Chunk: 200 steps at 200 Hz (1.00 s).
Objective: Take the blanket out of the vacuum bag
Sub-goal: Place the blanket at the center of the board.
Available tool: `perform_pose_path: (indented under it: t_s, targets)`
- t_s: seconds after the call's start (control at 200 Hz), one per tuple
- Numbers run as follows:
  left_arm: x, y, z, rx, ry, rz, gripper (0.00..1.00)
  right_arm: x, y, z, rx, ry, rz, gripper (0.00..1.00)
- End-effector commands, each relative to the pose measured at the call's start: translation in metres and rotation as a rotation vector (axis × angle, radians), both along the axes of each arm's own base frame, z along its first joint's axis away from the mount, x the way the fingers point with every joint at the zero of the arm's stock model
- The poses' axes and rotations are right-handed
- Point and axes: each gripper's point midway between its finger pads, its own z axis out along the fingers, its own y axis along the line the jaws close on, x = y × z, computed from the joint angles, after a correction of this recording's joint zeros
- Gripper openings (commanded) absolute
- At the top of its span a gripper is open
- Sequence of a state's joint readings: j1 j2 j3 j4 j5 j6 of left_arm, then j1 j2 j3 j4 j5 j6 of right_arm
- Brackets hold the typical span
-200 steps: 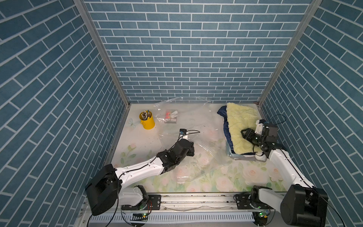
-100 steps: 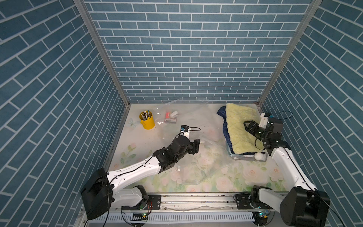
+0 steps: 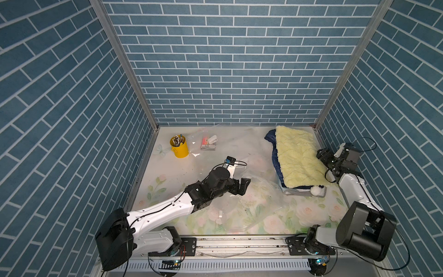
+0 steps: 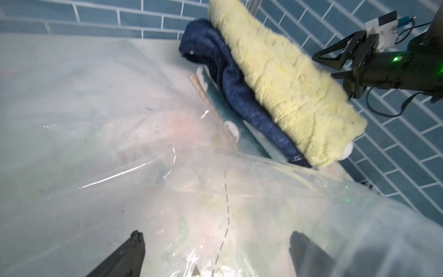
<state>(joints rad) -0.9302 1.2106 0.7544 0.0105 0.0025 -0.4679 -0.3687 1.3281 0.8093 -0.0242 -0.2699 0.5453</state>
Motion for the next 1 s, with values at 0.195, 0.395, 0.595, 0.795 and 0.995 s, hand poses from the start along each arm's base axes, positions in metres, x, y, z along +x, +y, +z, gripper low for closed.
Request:
perform_pose_path:
  t_s: [0.195,0.395,0.595,0.795,0.995]
  targets:
    - [-0.012,0.015,-0.044,0.093,0.047,-0.006,0.84,0.006,0.034,-0.047,0.194,-0.05,0.115,0.69]
    - [-0.006,0.015,-0.042,0.108,0.021,0.009,1.0,0.007,0.05,-0.027,0.168,-0.065,0.158,0.67]
    - [-0.011,0.013,-0.03,0.199,-0.001,-0.051,1.0,-0.024,0.039,0.037,-0.012,-0.15,0.107,0.76]
    - [-0.044,-0.015,-0.026,0.184,-0.001,-0.314,1.0,-0.034,0.047,0.059,-0.035,-0.188,0.139,0.76]
    - [-0.073,-0.026,-0.039,0.211,0.028,-0.455,1.0,-0.04,0.053,0.078,-0.054,-0.226,0.172,0.76]
